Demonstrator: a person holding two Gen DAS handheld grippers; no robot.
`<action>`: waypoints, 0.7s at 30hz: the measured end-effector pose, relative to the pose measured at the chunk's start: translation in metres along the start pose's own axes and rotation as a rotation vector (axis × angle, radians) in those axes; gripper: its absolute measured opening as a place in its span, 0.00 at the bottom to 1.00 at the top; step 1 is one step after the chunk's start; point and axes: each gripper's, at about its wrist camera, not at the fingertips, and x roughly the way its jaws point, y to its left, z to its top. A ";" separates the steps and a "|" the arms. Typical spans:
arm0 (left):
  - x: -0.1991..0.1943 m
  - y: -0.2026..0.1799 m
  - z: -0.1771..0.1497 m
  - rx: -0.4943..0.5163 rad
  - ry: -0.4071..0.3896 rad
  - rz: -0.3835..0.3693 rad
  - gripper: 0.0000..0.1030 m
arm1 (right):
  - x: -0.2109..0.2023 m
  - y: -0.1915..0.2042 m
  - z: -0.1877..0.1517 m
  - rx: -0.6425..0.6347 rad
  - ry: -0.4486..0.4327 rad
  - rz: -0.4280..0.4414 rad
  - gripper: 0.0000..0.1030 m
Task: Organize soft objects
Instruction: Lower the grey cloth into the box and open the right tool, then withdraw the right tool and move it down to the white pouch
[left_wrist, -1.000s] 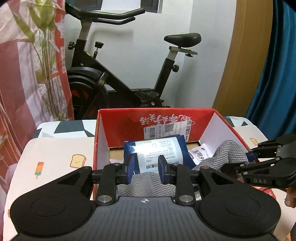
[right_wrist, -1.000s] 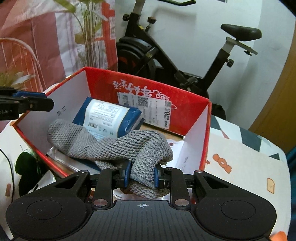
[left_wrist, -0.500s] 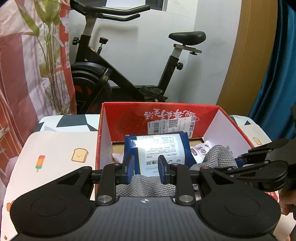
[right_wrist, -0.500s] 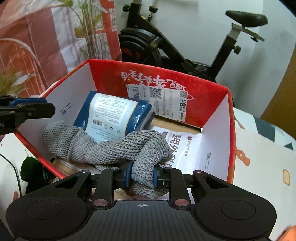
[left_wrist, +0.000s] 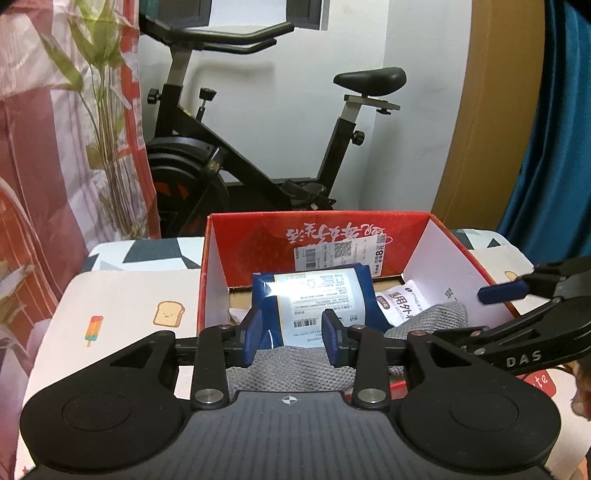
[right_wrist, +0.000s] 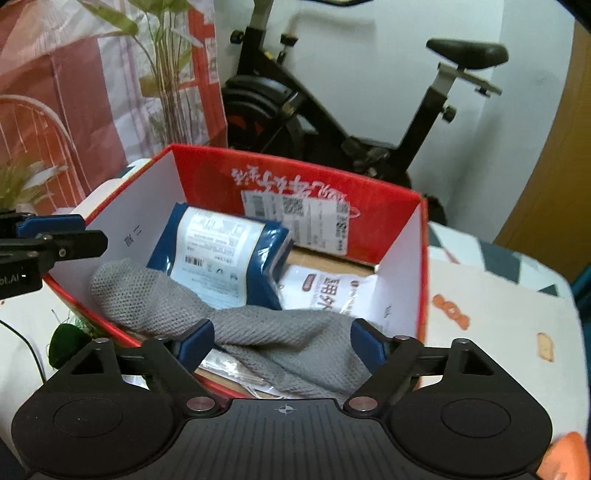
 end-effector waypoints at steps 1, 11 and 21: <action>-0.002 -0.001 0.000 0.003 -0.004 0.002 0.37 | -0.005 0.001 0.000 -0.004 -0.011 -0.009 0.82; -0.026 -0.010 -0.010 0.018 -0.034 0.005 0.50 | -0.049 0.003 -0.017 0.015 -0.127 -0.085 1.00; -0.060 -0.017 -0.046 0.070 -0.105 -0.039 0.94 | -0.077 0.006 -0.070 0.125 -0.261 -0.058 1.00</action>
